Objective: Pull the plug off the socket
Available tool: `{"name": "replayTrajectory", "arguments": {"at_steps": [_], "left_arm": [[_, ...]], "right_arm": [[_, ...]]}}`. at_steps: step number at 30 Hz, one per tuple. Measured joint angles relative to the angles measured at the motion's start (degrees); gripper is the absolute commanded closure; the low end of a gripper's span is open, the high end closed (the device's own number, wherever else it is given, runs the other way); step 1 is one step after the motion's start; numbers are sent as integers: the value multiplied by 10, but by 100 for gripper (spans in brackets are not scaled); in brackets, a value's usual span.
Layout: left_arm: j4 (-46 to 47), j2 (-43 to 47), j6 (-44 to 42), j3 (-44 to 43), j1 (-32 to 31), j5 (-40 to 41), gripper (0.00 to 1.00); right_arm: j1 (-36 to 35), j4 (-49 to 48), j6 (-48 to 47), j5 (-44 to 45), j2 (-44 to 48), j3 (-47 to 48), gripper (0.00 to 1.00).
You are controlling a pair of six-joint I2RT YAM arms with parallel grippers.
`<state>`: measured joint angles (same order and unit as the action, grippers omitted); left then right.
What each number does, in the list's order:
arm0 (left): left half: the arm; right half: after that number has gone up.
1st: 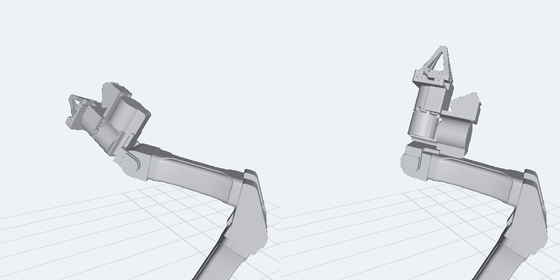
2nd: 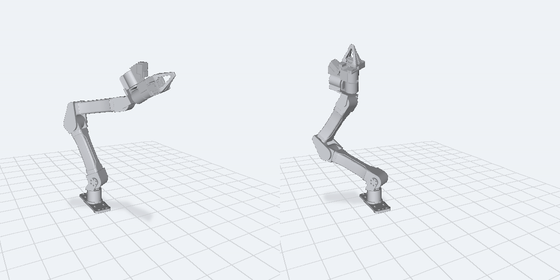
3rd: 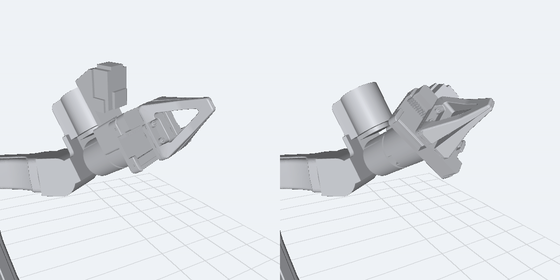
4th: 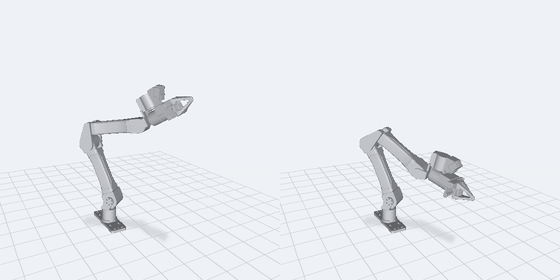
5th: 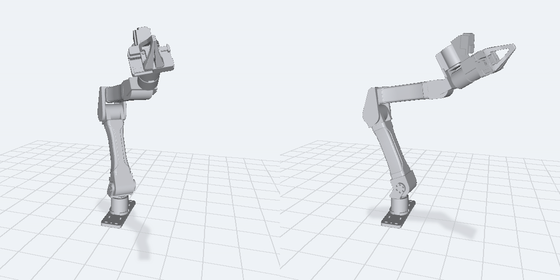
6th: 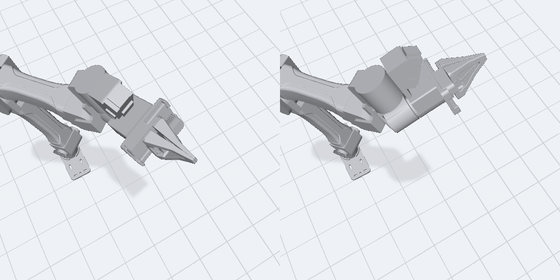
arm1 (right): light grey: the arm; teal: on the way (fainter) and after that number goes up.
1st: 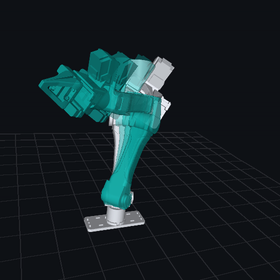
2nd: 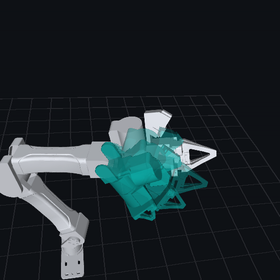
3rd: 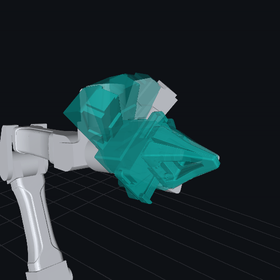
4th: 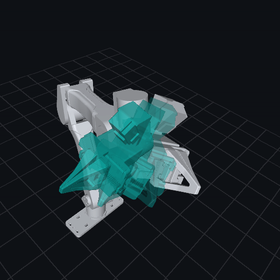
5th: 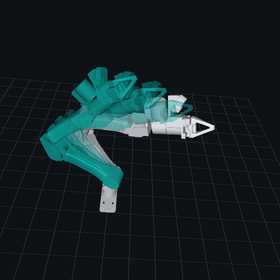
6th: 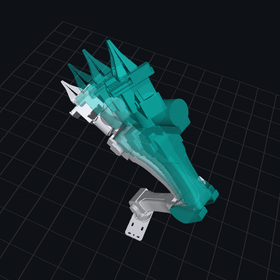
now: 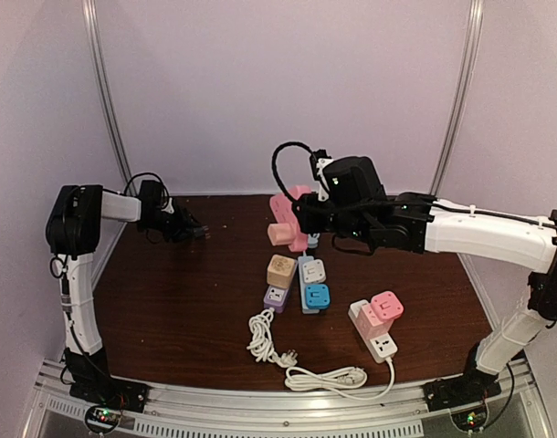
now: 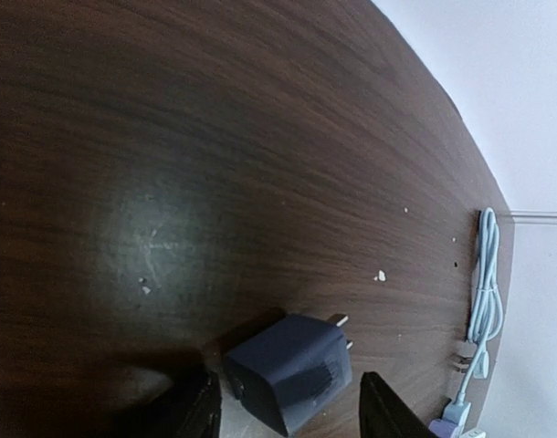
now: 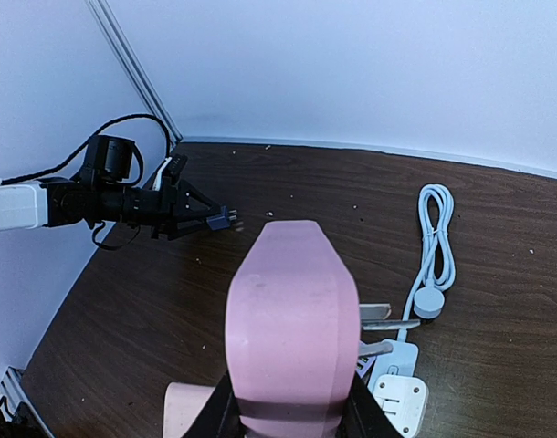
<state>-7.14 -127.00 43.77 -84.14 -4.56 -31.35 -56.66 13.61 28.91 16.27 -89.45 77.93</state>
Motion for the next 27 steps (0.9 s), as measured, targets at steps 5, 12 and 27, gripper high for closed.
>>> {"name": "replayTrajectory", "arguments": {"at_steps": [5, 12, 27], "left_arm": [[-39, 16, -23, 0, 0, 25, 42], [-65, 73, -39, 33, 0, 37, 40], [61, 367, 61, 290, -111, -25, 32]], "right_arm": [[-3, -1, -2, 2, 0, 0, 100], [-8, -2, -16, 7, 0, 0, 100], [-8, -34, -30, 0, -57, 17, 100]]}}
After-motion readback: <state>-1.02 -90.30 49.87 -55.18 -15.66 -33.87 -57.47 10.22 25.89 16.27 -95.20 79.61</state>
